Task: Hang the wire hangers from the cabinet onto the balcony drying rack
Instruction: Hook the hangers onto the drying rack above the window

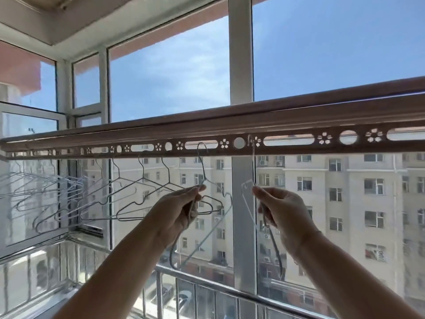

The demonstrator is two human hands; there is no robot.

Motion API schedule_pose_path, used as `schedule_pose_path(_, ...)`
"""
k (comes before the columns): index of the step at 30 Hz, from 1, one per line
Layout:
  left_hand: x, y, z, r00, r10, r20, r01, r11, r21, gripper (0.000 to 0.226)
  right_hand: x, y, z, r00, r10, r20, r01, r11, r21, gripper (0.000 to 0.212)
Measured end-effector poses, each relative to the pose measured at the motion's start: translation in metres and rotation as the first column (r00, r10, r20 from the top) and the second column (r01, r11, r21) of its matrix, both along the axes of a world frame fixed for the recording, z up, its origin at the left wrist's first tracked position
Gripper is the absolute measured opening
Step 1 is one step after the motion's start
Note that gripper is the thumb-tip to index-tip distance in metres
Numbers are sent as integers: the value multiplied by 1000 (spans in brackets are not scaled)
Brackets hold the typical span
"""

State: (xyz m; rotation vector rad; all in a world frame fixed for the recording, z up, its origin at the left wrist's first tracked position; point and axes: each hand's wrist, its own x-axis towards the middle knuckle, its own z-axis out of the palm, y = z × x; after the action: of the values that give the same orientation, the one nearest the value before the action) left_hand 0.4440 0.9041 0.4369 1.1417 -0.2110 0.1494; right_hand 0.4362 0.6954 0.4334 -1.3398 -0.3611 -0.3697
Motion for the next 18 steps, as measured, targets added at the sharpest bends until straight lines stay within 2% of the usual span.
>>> schedule_pose_path(6, 37, 14, 7, 995, -97, 24, 96, 995, 36, 21, 23, 20, 5, 996, -88, -5, 88, 996, 28, 17)
schedule_pose_path(18, 72, 39, -8, 987, -157, 25, 154, 982, 108, 20, 44, 47, -15, 984, -157, -79, 161, 986, 50, 16)
